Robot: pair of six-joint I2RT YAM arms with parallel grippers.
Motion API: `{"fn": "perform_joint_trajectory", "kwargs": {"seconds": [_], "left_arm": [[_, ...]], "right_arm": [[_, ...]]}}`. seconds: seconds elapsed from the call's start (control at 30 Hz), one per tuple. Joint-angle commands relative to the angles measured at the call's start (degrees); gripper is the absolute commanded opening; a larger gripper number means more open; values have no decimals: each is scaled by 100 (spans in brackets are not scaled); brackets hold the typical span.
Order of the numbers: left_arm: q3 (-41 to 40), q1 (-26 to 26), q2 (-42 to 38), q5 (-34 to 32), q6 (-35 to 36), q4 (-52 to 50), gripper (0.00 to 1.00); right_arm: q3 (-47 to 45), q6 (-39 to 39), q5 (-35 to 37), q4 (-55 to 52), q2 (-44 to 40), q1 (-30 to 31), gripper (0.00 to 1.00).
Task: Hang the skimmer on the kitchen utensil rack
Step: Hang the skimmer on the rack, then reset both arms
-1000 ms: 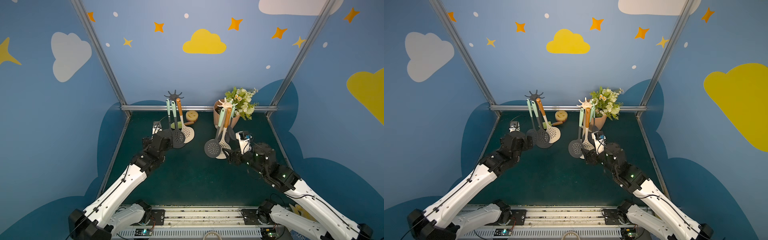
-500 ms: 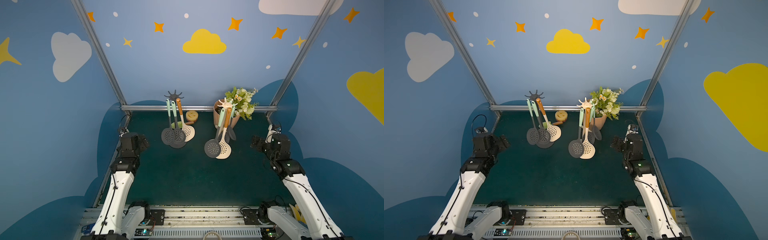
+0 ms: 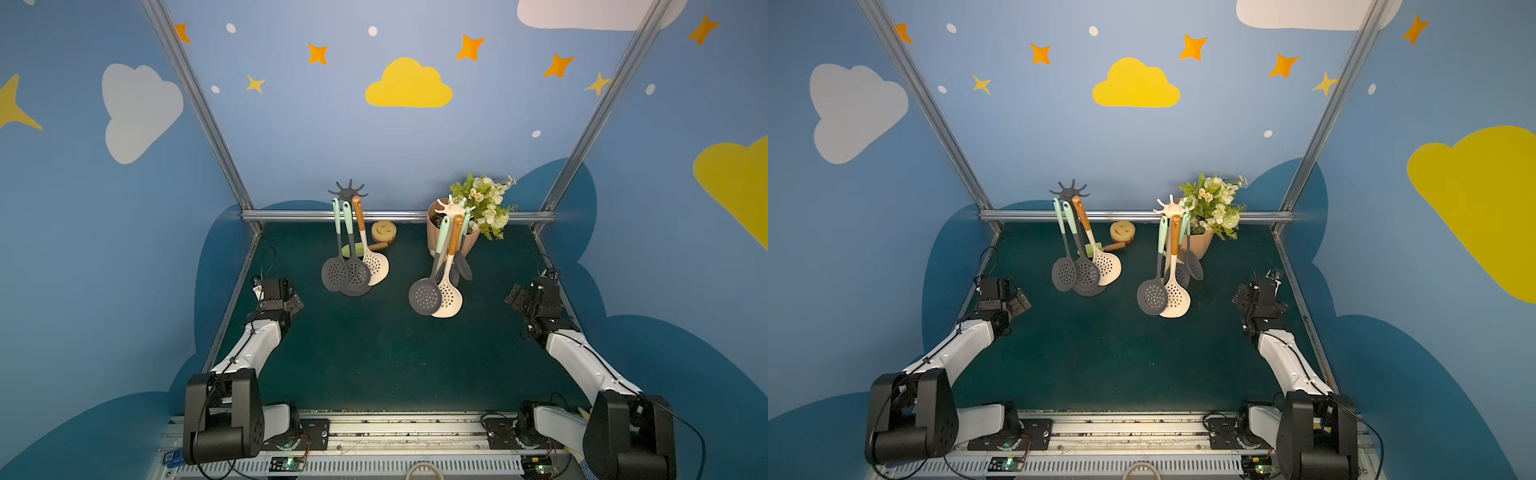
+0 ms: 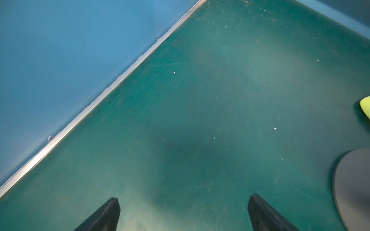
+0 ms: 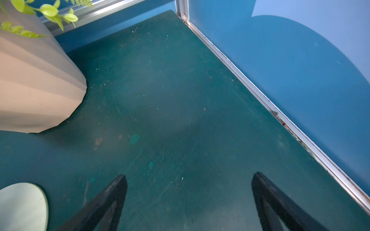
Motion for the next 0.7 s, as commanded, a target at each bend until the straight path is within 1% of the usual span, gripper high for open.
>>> {"fn": "perform_joint_trajectory", "kwargs": {"seconds": [0.0, 0.13, 0.23, 0.4, 0.5, 0.53, 0.6, 0.63, 0.67], "left_arm": [[-150, 35, 155, 20, 260, 824, 100], [-257, 31, 242, 363, 268, 1126, 100], [-388, 37, 367, 572, 302, 1565, 100], [-558, 180, 602, 1216, 389, 2280, 100], [-763, 180, 657, 1381, 445, 3017, 100], [-779, 180, 699, 1465, 566, 3151, 100], [-706, 176, 802, 1555, 714, 3223, 100], [-807, 173, 811, 1567, 810, 3520, 100], [-1030, 172, 870, 1548, 753, 4005, 100]], "right_arm": [[-153, -326, -227, 611, 288, -15, 96], [-217, -586, -680, 970, 634, 3, 96], [-288, -768, -853, 1361, 939, 14, 96], [-530, -1006, -739, 1968, 1016, 61, 96], [-747, -1107, -861, 2537, 973, 62, 96], [-797, -1120, -916, 2669, 992, 59, 96], [-661, -1134, -1027, 2549, 1114, 41, 96], [-586, -1114, -1007, 2468, 1172, 25, 96], [-543, -1117, -1025, 2445, 1201, 23, 96]]}}
